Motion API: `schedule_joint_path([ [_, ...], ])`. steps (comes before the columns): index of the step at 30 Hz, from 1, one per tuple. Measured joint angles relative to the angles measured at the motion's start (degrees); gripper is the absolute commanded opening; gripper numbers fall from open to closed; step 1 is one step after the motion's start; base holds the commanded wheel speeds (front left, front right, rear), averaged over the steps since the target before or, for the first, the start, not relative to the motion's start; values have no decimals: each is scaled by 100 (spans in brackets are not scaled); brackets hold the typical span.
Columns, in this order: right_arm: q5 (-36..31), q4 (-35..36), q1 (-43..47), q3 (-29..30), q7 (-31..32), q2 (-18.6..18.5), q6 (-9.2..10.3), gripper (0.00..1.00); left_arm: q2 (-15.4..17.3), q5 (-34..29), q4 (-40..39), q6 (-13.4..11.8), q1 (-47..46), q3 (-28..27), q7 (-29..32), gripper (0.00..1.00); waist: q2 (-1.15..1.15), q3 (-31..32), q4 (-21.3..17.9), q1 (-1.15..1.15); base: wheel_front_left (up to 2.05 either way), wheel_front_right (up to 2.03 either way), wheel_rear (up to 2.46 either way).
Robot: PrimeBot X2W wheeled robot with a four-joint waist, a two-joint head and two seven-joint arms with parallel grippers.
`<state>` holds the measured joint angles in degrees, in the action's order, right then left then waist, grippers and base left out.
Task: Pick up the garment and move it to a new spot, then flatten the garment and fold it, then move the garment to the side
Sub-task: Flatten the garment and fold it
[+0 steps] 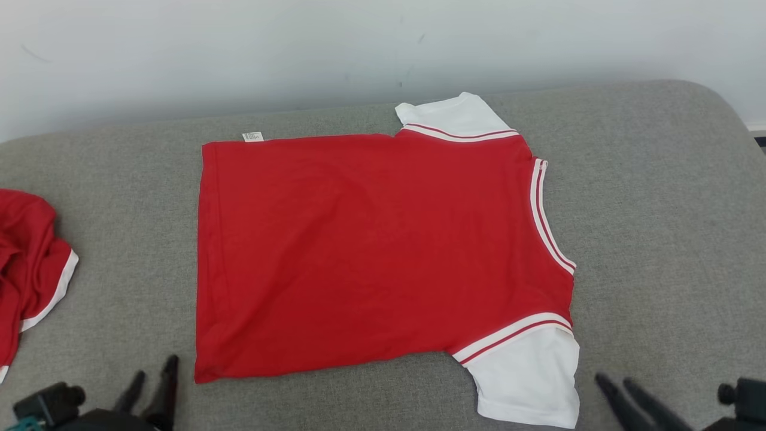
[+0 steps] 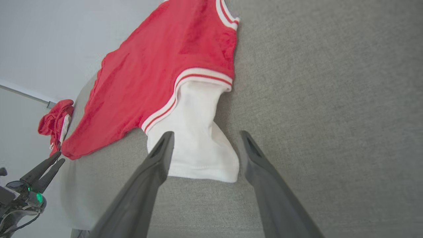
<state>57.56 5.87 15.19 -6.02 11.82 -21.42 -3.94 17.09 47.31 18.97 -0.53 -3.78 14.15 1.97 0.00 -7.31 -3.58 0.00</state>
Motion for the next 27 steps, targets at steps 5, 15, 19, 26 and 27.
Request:
schedule_joint_path([
  [5, -258, 49, -481, 341, -659, 285, 200, 100, -130, -210, -368, -207, -110, -345, -844, 100, 0, 75, 26, 0, 0, 0, 0],
  [15, -992, -56, -1250, -118, -1268, 676, 300, 100, -474, -838, -939, -400, -314, -352, -1679, 100, 0, 311, 147, 0, 0, 0, 0],
  [19, -1241, -308, -1530, -305, -1421, 800, 352, 100, -556, -1209, -1043, -424, -367, -122, -1664, 100, 0, 428, 228, 0, 0, 0, 0],
  [26, -1972, -754, -1634, -153, -1975, 806, 809, 100, -631, -1875, -894, -556, -316, 172, -1664, 100, 0, 676, 428, 0, 0, 0, 0],
  [27, -2047, -786, -1631, -146, -2019, 778, 835, 100, -614, -1958, -862, -556, -274, 203, -1664, 100, 0, 703, 454, 0, 0, 0, 0],
])
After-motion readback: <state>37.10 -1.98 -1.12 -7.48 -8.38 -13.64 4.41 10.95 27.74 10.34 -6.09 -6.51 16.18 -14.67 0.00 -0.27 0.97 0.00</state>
